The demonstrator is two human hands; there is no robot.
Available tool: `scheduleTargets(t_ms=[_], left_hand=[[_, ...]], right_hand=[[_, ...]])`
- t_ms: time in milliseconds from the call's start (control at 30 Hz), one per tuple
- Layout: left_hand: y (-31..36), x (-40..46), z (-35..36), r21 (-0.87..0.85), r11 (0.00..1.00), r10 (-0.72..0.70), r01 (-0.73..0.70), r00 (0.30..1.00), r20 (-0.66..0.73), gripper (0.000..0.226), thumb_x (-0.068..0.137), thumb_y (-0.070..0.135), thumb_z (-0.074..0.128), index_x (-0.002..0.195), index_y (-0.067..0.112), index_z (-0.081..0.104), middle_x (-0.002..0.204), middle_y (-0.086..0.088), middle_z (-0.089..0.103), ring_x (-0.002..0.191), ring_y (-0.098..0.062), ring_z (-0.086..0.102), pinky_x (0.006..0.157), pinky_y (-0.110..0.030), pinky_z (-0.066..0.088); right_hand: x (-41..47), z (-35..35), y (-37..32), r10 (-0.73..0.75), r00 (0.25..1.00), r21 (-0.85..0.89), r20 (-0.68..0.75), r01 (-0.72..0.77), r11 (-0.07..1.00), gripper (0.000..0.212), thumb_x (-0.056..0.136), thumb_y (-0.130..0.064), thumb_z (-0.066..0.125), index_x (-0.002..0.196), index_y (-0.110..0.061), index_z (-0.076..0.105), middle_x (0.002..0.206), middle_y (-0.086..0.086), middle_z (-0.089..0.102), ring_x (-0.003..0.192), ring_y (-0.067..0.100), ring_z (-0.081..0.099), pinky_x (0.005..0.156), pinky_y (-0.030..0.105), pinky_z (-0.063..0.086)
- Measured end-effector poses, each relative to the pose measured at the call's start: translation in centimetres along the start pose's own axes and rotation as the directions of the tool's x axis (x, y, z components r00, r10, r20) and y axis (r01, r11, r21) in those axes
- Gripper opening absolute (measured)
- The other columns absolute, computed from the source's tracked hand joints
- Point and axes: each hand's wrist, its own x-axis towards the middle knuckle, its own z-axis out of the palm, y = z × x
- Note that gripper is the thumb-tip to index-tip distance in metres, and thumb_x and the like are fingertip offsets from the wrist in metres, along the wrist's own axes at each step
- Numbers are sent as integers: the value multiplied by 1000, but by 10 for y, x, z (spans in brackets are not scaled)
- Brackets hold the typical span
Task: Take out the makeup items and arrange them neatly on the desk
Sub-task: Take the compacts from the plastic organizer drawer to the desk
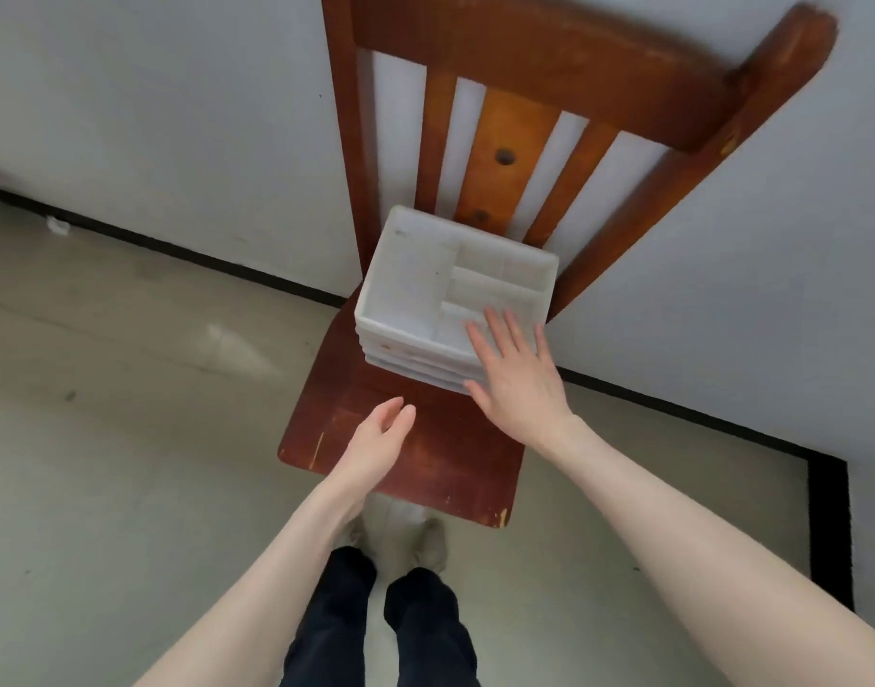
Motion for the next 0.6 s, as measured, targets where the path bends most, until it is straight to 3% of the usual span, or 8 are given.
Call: scheduleTargets(t_ms=[100, 167, 233, 333, 433, 600], left_hand=[[-16, 44, 4, -68, 996, -52, 54, 998, 21, 57, 93, 50, 39, 143, 24, 30, 145, 1, 38, 130, -13, 38, 109, -42, 33], [-23, 67, 10, -248, 960, -111, 127, 991, 76, 61, 94, 51, 34, 145, 19, 24, 148, -3, 33, 131, -16, 37, 106, -39, 36], [-23, 87, 19, -534, 815, -173, 222, 975, 142, 60, 96, 49, 30, 146, 15, 21, 149, -6, 32, 133, -20, 34, 100, -39, 38], [-14, 113, 30, -797, 538, -209, 274, 959, 189, 46, 99, 40, 29, 135, 13, 39, 141, -9, 41, 133, -25, 35, 98, -45, 36], [-6, 128, 37, -898, 365, -223, 248, 959, 174, 36, 100, 35, 34, 119, 9, 48, 128, -12, 50, 126, -25, 43, 101, -48, 35], [-6, 135, 39, -936, 241, -239, 257, 950, 199, 47, 98, 42, 34, 131, 9, 42, 130, -13, 49, 124, -25, 44, 108, -50, 28]], right_hand=[[30, 29, 5, 37, 999, -40, 1, -37, 999, 72, 94, -47, 42, 150, -18, 6, 158, 10, 3, 145, 28, 2, 115, 48, -1], [39, 44, 8, 59, 998, -43, -15, -60, 997, 69, 95, -45, 40, 150, -17, 7, 157, 12, 5, 145, 29, 4, 115, 48, -1], [42, 55, 10, 55, 996, -45, -72, -58, 997, 67, 95, -41, 43, 149, -14, 14, 156, 15, 14, 144, 32, 11, 114, 49, 1], [44, 65, 14, 39, 989, -48, -140, -46, 998, 67, 92, -38, 51, 147, -12, 22, 153, 16, 24, 141, 34, 21, 113, 48, 5], [46, 69, 14, 35, 981, -52, -192, -45, 998, 67, 91, -37, 53, 146, -10, 26, 151, 17, 28, 140, 35, 25, 113, 48, 8], [46, 70, 14, 37, 978, -34, -204, -45, 998, 67, 90, -36, 55, 146, -11, 27, 151, 16, 28, 140, 34, 25, 113, 48, 8]])
